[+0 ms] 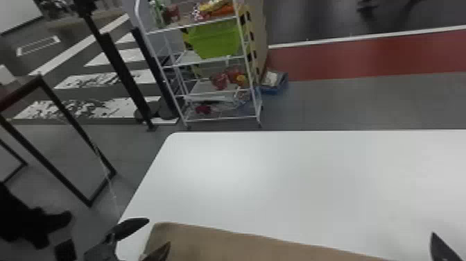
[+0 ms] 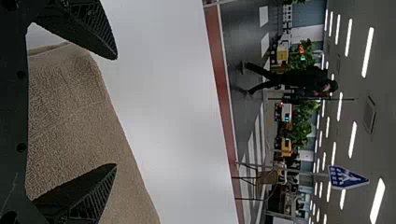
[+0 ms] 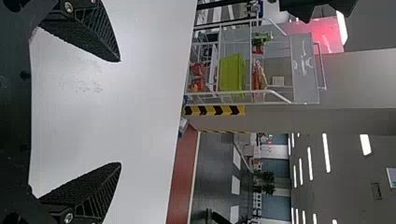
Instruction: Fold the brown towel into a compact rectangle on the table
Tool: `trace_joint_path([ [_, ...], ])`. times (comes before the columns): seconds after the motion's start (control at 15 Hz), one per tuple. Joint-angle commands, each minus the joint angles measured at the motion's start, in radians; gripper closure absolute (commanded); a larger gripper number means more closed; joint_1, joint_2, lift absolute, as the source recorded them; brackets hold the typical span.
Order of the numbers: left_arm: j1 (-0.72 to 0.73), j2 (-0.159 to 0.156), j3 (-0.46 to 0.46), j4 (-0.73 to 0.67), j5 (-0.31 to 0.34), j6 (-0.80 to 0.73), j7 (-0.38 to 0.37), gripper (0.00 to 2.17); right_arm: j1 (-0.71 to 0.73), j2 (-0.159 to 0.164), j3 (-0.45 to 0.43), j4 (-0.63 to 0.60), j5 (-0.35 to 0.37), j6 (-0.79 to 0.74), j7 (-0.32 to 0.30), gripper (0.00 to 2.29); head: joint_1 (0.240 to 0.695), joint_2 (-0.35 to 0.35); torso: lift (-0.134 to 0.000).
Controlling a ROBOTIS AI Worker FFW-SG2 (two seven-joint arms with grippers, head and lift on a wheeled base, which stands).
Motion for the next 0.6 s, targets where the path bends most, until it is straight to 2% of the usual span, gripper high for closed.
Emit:
trace_joint_path([
  [0.0, 0.000, -0.003, 0.000, 0.000, 0.000, 0.000, -0.002, 0.06, 0.000, 0.002, 0.000, -0.002, 0.000, 0.000, 0.000, 0.09, 0.695, 0.349, -0.122],
  [0.53, 0.000, -0.003, -0.002, -0.004, -0.001, 0.000, -0.005, 0.06, -0.003, 0.002, 0.002, -0.002, 0.000, 0.000, 0.000, 0.09, 0.695, 0.349, -0.122],
])
